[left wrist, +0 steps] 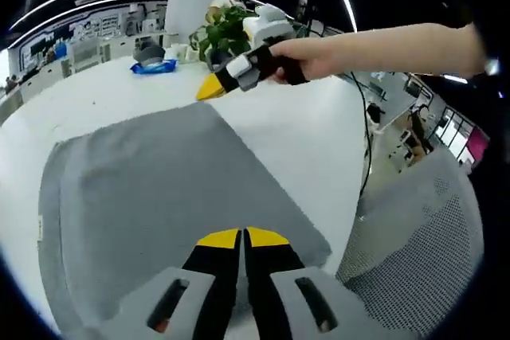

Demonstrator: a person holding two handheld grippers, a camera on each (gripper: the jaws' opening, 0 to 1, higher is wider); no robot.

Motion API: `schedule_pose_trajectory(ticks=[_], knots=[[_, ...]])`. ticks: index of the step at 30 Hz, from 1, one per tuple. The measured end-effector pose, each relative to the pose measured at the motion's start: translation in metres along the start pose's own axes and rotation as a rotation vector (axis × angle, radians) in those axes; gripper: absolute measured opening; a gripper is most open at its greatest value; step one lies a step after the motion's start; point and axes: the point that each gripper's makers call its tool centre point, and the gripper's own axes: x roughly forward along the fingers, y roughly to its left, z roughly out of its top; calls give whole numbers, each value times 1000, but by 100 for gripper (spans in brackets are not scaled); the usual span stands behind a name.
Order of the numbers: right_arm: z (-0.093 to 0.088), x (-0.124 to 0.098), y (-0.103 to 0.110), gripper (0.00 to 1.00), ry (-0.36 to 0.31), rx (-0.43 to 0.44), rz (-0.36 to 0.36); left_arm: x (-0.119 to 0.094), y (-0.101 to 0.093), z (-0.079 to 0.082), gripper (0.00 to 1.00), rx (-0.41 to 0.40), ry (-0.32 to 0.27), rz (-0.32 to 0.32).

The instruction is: Fold the towel on the table until its edges align and the towel forms a compact rectangular stack.

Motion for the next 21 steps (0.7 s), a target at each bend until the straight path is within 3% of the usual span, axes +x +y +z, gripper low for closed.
schedule_pose_trajectory(ticks=[3, 5, 9, 10, 11, 12, 13, 17, 20, 21], knots=[[-15, 7, 0, 0, 144, -222, -51, 7, -7, -5, 2, 60, 23, 14], [-26, 10, 4, 0, 225, -285, -50, 14, -14, -9, 1, 148, 16, 1], [-56, 19, 6, 0, 381, -475, -70, 22, -13, -40, 1, 339, 160, 11], [-68, 21, 2, 0, 444, -529, -81, 22, -12, -40, 1, 377, 161, 22], [-65, 24, 2, 0, 416, -550, -110, 24, -16, -31, 1, 420, 114, 9], [-67, 27, 2, 0, 420, -559, -99, 24, -16, -35, 1, 380, 136, 21], [-67, 30, 1, 0, 428, -547, -108, 23, -16, -34, 1, 404, 142, 31], [-64, 24, 1, 0, 508, -688, -123, 23, -19, -35, 1, 611, 189, 48], [-64, 25, 2, 0, 549, -804, -142, 24, -20, -36, 1, 665, 218, 39], [-65, 26, 2, 0, 535, -796, -195, 25, -21, -36, 1, 722, 223, 20]])
